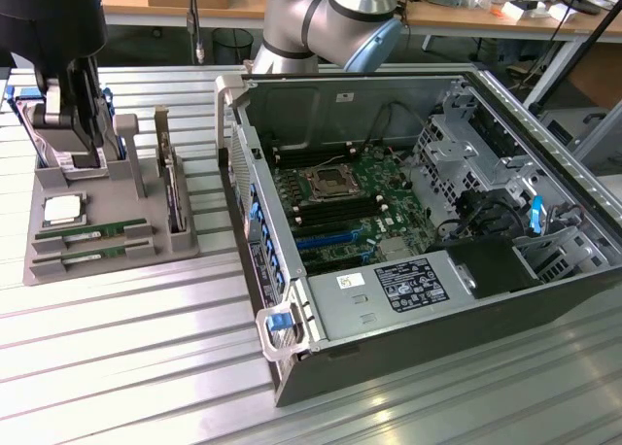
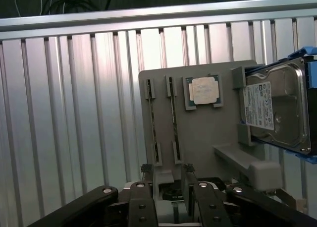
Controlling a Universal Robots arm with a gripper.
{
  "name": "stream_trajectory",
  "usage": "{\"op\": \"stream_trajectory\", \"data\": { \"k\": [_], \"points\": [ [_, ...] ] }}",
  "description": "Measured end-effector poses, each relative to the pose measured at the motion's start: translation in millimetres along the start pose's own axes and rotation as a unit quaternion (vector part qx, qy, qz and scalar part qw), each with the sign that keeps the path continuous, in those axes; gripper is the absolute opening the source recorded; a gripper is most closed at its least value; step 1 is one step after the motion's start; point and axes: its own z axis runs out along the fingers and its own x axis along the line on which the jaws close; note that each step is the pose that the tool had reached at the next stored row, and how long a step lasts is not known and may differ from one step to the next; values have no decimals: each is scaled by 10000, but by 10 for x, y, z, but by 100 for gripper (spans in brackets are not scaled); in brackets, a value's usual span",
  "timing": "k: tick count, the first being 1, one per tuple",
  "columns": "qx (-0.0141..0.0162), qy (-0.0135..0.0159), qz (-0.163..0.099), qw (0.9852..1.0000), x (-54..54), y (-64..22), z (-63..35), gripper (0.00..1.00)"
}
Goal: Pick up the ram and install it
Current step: 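Pick up the ram and move it above insertion slot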
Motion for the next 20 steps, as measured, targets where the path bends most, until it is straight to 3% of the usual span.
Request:
{"op": "stream_trajectory", "data": {
  "k": [20],
  "points": [
    [0, -2, 0, 10000, 5, -9, 200, 36]
  ]
}}
